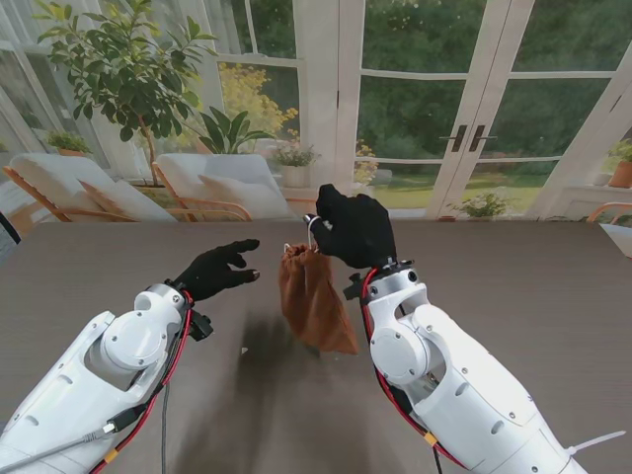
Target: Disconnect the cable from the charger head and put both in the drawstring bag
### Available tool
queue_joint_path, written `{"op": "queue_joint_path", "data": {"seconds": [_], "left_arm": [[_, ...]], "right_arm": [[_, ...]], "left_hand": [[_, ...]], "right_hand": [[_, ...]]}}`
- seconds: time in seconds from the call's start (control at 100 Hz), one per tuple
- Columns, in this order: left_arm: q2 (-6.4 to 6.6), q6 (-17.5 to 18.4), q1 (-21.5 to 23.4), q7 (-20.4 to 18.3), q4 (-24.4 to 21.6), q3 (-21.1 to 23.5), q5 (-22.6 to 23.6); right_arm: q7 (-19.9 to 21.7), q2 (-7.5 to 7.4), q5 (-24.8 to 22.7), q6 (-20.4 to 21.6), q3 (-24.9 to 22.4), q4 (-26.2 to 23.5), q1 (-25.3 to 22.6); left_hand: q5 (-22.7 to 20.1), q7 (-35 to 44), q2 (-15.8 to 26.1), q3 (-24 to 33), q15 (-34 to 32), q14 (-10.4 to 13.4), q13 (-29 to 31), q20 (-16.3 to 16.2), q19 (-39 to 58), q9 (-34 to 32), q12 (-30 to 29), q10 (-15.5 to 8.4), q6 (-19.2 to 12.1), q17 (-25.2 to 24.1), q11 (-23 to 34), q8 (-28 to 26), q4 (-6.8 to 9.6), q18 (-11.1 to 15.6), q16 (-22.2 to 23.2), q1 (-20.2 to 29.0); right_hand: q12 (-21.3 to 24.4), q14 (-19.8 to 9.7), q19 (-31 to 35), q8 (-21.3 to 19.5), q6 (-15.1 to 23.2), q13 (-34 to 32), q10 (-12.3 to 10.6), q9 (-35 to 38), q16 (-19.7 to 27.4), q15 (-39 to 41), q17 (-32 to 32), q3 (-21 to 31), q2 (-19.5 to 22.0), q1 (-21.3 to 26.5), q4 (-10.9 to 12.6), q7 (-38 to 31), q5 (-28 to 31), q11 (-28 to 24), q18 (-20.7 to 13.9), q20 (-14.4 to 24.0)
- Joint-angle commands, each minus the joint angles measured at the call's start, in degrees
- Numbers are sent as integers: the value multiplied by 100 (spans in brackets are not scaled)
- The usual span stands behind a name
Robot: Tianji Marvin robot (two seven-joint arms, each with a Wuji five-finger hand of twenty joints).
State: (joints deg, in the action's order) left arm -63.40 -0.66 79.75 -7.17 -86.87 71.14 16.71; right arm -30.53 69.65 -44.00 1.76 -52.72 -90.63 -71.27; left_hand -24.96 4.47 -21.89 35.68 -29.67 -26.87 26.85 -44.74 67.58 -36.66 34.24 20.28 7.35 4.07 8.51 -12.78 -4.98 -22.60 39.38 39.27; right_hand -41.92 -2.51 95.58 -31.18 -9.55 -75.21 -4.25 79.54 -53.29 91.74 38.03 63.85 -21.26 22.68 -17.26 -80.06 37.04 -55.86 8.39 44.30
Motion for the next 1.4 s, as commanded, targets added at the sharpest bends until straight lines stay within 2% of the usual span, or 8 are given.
{"op": "queue_joint_path", "data": {"seconds": [0.0, 0.67, 0.85, 1.0, 1.09, 1.13, 1.18, 1.39], "left_arm": [[-60, 36, -32, -91, 22, -20, -14], [-20, 452, -205, -425, 269, -149, -370], [-22, 1026, -349, -512, 506, -218, -665], [19, 1195, -314, -551, 463, -190, -488], [-17, 1208, -283, -358, 458, -177, -426], [-29, 1214, -282, -308, 468, -177, -423], [-43, 1247, -294, -263, 504, -192, -447], [-81, 1289, -350, -349, 597, -285, -886]], "right_arm": [[123, -24, -9, 63, -34, -124, -49], [1037, -198, 404, 1041, -446, -487, -273], [1037, -206, 380, 1112, -432, -502, -310], [1013, -195, 386, 1041, -411, -490, -293], [1008, -192, 399, 1023, -412, -490, -298], [1004, -192, 396, 1023, -413, -491, -302], [1003, -194, 387, 1023, -415, -491, -303], [1022, -196, 391, 982, -419, -483, -296]], "left_hand": [[123, -78, -20, 85, 113, -38, -153, 0, -82, 93, -95, 15, -37, -139, -60, 55, -68, 175, -66, -59], [631, -377, -505, 602, 373, 98, -361, 52, -459, 432, -236, -154, -639, -325, -123, 542, -96, 289, -141, -292], [-119, 106, -943, 1269, 330, 138, -160, 32, -473, 188, -183, -238, -1055, -321, -35, 441, -101, 290, -127, 141], [-1314, 934, -1048, 1565, -144, 129, 440, -48, -356, -543, 349, -297, -829, 218, 481, -57, -133, 63, 60, 351], [-1879, 1682, -1046, 1557, -600, 104, 826, -100, 103, -950, 701, -355, -655, 532, 830, -917, -195, -6, 206, 484], [-2021, 1985, -1180, 1321, -725, 105, 923, -52, 213, -1080, 786, -389, -670, 602, 960, -1400, -479, -15, 231, 754], [-2133, 2303, -1286, 1077, -876, 122, 1039, -26, 334, -1206, 912, -399, -682, 684, 1142, -1724, -583, -31, 274, 1019], [-2054, 2257, -1327, 1129, -895, 95, 896, 87, 310, -1073, 963, -296, -671, 504, 1205, -1609, -511, 3, 255, 963]], "right_hand": [[-124, -598, 291, -169, 11, -45, 407, 358, -78, 296, 2748, 49, 88, -3, 104, -163, 113, -58, -80, 87], [-224, -597, 263, -188, 66, -42, 525, 343, -103, 351, 2741, 98, 25, 35, -15, -137, 127, -84, -95, 117], [-244, -622, 249, -188, 68, -45, 520, 346, -101, 343, 2742, 96, 29, 26, -27, -132, 125, -68, -129, 118], [-253, -616, 253, -187, 82, -44, 529, 345, -104, 349, 2740, 100, 20, 40, -25, -123, 120, -61, -116, 125], [-256, -612, 254, -188, 82, -44, 531, 346, -105, 351, 2740, 100, 19, 44, -27, -123, 120, -57, -111, 128], [-257, -613, 254, -188, 82, -44, 528, 346, -105, 353, 2740, 98, 22, 40, -29, -123, 121, -55, -112, 130], [-259, -615, 255, -188, 82, -44, 523, 346, -105, 353, 2741, 93, 21, 33, -31, -122, 122, -53, -115, 131], [-266, -625, 254, -190, 83, -45, 524, 346, -106, 352, 2741, 94, 17, 49, -31, -122, 120, -44, -120, 138]]}}
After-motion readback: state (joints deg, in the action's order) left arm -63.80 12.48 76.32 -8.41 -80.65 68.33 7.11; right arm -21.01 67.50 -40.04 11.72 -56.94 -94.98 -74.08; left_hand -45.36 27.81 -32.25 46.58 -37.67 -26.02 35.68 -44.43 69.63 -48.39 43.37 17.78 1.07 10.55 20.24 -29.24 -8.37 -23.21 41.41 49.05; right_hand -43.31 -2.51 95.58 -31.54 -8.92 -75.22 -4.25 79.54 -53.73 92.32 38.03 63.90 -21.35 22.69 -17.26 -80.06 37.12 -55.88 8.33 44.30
